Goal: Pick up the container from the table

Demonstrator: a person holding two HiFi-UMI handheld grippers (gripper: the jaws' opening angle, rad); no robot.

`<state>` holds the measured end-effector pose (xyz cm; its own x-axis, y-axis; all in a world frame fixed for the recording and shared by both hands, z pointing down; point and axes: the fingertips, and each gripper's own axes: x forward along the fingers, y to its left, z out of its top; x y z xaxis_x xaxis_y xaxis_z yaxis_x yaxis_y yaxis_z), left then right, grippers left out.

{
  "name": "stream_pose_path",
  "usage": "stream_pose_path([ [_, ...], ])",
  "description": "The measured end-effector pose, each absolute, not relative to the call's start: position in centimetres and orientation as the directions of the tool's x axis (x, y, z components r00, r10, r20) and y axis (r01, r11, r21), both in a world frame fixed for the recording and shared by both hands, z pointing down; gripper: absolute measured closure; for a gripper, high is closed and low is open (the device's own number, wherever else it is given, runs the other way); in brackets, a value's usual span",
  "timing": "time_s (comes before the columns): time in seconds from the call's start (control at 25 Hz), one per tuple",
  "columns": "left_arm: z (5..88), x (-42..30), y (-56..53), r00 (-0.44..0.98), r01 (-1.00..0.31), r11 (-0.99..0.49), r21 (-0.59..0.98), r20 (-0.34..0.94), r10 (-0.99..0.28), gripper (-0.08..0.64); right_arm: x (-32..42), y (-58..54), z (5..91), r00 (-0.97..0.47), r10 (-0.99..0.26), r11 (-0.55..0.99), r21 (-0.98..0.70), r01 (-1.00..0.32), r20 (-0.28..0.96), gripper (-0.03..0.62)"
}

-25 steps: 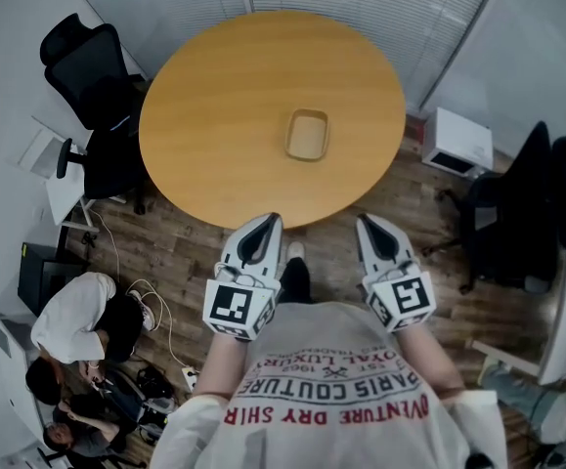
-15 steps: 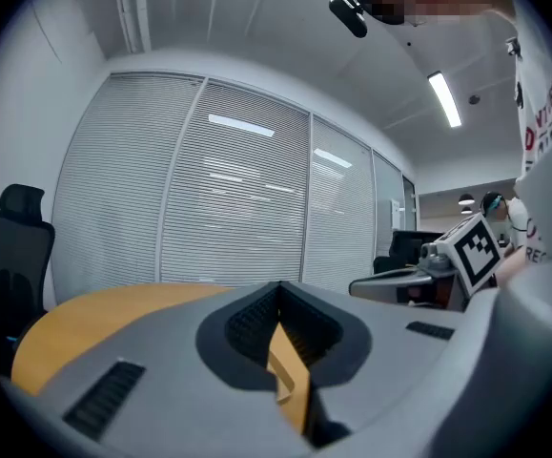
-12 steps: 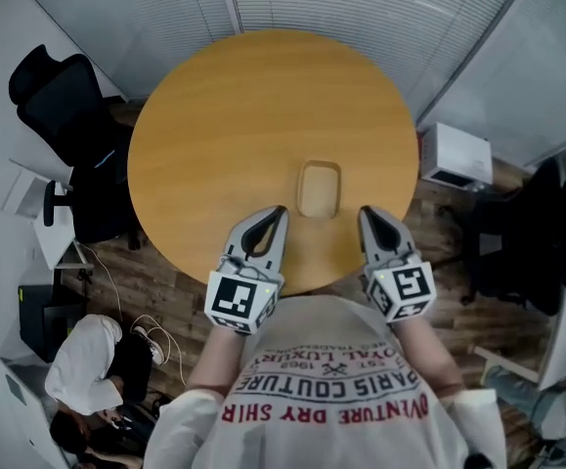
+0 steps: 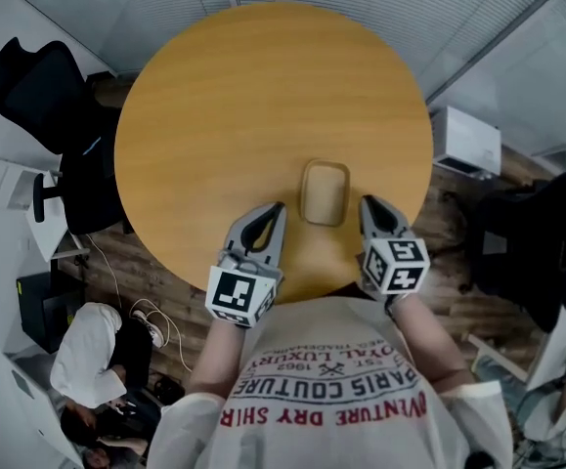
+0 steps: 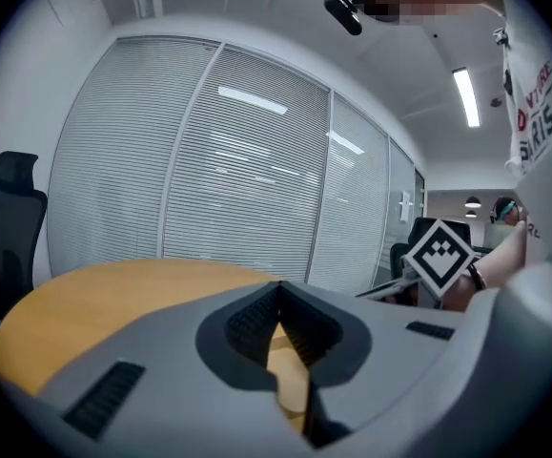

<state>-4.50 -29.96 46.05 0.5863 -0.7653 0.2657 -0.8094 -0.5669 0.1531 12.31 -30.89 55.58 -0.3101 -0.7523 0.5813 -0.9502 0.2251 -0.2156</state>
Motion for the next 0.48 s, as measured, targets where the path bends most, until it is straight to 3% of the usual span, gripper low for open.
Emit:
stream_pose_path([
  [0.2,47.1,-4.0,-31.4,0.592,-0.805,-0.573,0.154,0.278,-0.756,0.558,13.2,-32.0,61.1,-0.248,-0.692,0.121,-0.230,-0.966,0.678,0.579],
  [0.28,47.7,-3.8,-32.3,0.580,-0.814,-0.560,0.157,0.285,-0.763,0.558,13.0,-32.4,62.7,-0.266,-0.664,0.116,-0.255,-0.960,0.699,0.490],
  [0.48,48.8,-3.2,-33.4,0.569,-0.822,-0.537,0.189,0.290,-0.769,0.558,12.3,-33.1,66.0,-0.256,-0.603,0.116,-0.235,-0.965,0.756,0.465],
])
